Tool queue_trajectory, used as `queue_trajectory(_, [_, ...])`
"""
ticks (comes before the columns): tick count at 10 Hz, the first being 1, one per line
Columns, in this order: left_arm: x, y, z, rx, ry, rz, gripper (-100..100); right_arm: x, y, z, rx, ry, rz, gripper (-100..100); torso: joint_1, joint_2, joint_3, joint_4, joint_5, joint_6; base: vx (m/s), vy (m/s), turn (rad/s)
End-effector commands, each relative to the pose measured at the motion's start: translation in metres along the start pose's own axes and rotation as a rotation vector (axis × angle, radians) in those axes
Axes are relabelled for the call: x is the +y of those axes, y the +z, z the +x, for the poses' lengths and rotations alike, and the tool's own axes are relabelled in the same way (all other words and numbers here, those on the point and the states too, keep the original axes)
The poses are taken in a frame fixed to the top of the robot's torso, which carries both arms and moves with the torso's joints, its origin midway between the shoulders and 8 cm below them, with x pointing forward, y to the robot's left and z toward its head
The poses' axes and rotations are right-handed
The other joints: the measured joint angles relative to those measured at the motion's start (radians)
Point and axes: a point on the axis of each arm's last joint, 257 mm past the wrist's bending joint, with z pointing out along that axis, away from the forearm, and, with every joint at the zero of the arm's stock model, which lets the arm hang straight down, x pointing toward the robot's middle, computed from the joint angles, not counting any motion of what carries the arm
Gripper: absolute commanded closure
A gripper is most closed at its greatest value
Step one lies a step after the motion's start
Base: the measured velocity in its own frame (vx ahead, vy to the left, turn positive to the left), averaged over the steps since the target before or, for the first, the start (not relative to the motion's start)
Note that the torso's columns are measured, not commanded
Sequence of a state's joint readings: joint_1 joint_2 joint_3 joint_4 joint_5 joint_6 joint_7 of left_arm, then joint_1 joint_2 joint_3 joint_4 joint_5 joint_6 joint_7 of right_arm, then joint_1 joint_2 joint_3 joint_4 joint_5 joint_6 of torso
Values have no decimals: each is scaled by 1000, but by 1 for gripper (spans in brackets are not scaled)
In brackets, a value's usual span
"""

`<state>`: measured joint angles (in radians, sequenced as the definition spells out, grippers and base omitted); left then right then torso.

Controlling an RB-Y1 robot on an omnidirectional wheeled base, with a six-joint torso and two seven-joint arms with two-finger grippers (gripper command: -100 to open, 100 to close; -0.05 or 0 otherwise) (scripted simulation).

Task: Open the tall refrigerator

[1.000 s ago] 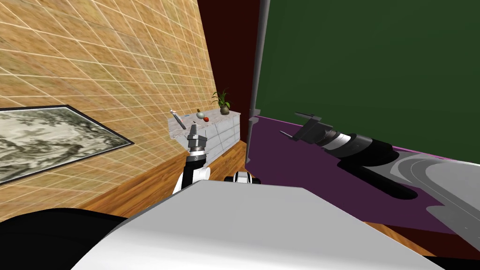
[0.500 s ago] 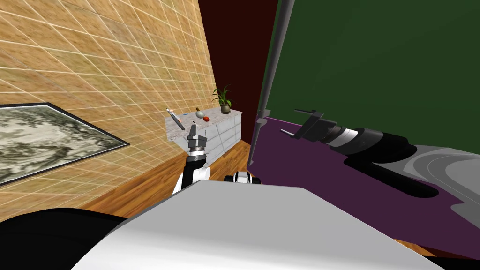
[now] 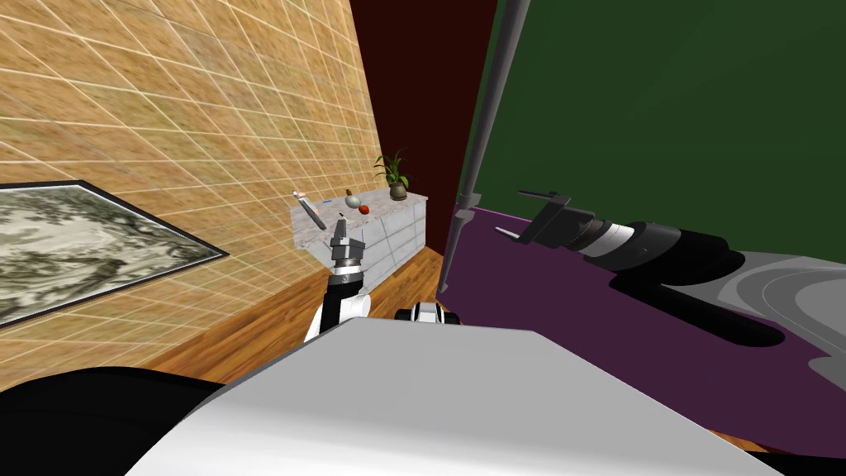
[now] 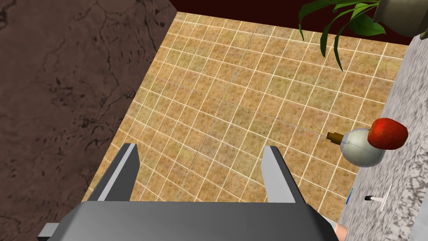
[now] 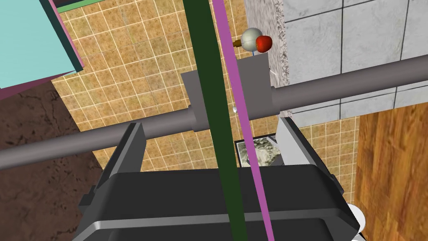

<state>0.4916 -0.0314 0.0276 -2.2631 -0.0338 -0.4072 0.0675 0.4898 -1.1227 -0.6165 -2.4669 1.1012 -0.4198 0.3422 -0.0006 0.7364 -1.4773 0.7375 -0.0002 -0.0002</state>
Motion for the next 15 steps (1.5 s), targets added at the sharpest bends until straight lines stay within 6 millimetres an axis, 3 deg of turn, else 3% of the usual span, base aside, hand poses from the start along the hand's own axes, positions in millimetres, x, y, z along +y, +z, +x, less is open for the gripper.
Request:
queue_trajectory(1, [0,0,0,0,0,0,0,-1,0,1,1,0,1,-100,0,0,0,0,0,0,-9,-11,36])
queue_trajectory(13, [0,0,0,0,0,0,0,-2,1,-2,-1,-34,-9,-100,0,2,1,0,0,0,7,8,-3])
queue_trajectory(15, [0,0,0,0,0,0,0,-15,4,-12,-12,-138,-14,-100,3,0,0,0,1,0,30,39,-15])
